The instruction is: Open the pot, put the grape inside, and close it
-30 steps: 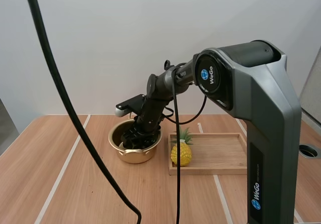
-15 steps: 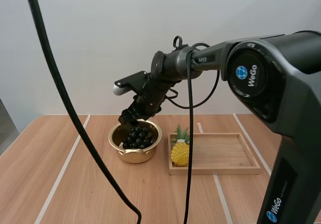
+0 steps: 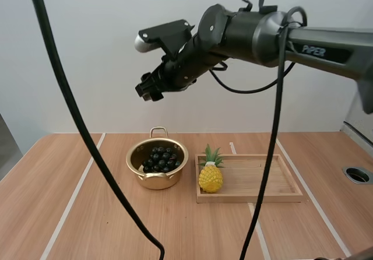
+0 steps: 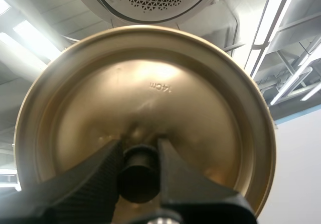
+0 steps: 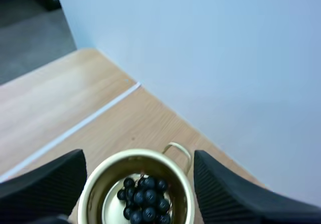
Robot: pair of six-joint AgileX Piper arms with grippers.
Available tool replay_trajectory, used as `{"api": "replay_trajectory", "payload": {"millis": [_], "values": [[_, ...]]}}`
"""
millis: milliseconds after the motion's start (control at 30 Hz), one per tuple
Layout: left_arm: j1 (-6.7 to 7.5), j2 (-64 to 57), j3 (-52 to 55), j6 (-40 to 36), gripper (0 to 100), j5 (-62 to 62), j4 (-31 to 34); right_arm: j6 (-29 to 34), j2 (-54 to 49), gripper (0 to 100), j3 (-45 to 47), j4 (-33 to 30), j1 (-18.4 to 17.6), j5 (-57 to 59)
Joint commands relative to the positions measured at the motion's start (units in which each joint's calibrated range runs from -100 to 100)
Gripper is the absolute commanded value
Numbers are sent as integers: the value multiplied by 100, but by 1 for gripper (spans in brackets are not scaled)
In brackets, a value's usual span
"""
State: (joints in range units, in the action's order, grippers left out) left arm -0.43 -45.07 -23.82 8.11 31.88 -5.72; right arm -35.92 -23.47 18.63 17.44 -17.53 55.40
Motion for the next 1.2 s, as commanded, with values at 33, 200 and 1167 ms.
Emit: {"api": "replay_trajectory", "payload": {"millis": [33,200,1167], "values": [[-6,-4,-22,-55,0,-3,27,476,-718,100,5,-456,-7,-403],[-6,-4,-22,-55,0,-3,27,730,-1235,100,-572,-769,-7,1371],[-6,-4,-22,-55,0,-3,27,605,-2912,0,-1622,-1898,249,4460]]}}
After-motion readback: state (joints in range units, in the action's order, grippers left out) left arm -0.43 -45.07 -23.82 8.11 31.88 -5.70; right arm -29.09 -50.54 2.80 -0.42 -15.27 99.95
